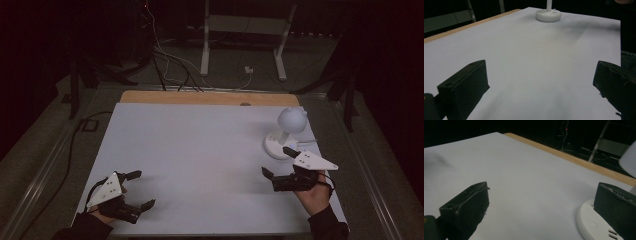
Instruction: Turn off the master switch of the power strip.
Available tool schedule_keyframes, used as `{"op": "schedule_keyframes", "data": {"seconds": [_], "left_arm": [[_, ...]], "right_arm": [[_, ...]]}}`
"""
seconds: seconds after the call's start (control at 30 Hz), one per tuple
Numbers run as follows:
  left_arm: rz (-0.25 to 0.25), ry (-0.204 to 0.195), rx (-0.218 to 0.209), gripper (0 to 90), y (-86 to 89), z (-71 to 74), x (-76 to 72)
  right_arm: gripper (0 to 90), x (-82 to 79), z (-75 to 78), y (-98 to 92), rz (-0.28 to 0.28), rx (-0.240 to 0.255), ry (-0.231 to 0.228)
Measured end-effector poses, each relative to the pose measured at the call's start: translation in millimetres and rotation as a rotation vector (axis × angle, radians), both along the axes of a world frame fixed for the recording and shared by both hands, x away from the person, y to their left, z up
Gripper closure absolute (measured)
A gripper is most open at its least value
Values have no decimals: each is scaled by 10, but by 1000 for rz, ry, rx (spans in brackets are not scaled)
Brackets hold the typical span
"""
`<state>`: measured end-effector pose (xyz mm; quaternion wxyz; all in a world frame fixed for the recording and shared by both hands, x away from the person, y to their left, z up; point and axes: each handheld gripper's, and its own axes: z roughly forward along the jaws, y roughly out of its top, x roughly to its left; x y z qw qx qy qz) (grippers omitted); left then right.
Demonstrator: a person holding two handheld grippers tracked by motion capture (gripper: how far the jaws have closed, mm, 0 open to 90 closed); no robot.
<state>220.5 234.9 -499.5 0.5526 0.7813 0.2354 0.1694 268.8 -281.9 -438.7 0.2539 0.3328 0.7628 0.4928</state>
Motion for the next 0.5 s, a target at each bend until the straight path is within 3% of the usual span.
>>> {"op": "schedule_keyframes", "data": {"seconds": [0.5], "left_arm": [[3,0,-5,3,8,1,4]], "right_arm": [[0,153,48,-195,-89,-7,-5]]}}
